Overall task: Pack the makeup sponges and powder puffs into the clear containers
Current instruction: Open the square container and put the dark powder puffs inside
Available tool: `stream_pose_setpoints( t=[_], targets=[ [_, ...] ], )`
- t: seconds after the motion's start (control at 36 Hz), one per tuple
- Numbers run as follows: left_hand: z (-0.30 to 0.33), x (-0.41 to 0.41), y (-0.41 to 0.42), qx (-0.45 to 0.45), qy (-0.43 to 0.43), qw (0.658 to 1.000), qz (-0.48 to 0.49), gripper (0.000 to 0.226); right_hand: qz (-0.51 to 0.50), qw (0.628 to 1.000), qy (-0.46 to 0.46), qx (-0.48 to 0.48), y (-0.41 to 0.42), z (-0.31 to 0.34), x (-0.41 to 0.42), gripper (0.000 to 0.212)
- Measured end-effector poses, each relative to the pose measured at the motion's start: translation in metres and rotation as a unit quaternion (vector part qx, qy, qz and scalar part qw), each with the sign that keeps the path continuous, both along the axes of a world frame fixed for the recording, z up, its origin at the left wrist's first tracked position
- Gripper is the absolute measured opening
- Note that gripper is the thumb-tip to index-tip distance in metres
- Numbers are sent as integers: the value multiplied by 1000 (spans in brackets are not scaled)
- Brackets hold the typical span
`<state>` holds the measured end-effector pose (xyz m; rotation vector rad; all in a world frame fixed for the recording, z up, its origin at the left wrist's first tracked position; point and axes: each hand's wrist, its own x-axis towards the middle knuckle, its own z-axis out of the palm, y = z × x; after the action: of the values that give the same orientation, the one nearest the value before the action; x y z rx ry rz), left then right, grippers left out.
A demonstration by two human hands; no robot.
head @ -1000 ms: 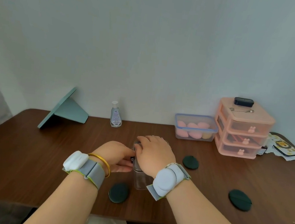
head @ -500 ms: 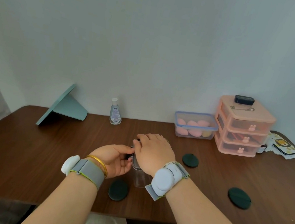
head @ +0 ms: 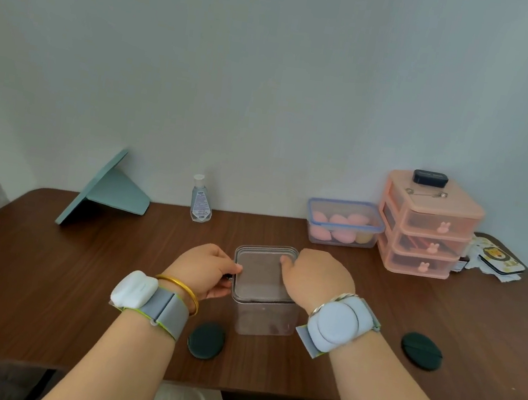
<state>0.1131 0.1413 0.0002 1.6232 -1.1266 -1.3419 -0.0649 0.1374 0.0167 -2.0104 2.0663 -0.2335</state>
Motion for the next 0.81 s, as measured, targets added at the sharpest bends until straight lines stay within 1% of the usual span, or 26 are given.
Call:
stream_pose_setpoints(
  t=[0.11, 0.25, 0.36, 0.44, 0.53, 0.58, 0.64, 0.69, 0.75, 0.81],
  targets=[
    [3, -1, 0, -38, -90, 995, -10, 10, -7, 999, -7, -36, 2, 3, -2, 44],
    [7, -1, 0, -72, -84, 994, 5, 10, -18, 995, -15, -102, 4, 4, -2, 45],
    [12, 2, -1, -86, -24, 996, 23, 9, -13, 990, -62, -129, 3, 6, -4, 44],
    [16, 6, -2, -103, 44, 992, 49, 10, -1, 980, -125, -153, 4, 15, -6, 38],
    [22, 11, -2, -132, 90, 984, 85, 8, 14, 963, -237, -124, 5, 27, -5, 26],
    [25, 16, -3, -153, 98, 977, 109, 9, 26, 940, -321, -108, 6, 32, -3, 23],
    [25, 20, -3, -170, 96, 972, 130, 12, 51, 922, -368, -112, 6, 33, 1, 18],
    [27, 25, -3, -174, 118, 965, 156, 13, 100, 917, -370, -114, 9, 35, 6, 15],
    [29, 28, -2, -167, 164, 956, 179, 13, 168, 912, -356, -113, 13, 36, 12, 17],
    [33, 29, 2, -146, 224, 942, 202, 11, 235, 916, -299, -125, 16, 36, 17, 21]
  ],
)
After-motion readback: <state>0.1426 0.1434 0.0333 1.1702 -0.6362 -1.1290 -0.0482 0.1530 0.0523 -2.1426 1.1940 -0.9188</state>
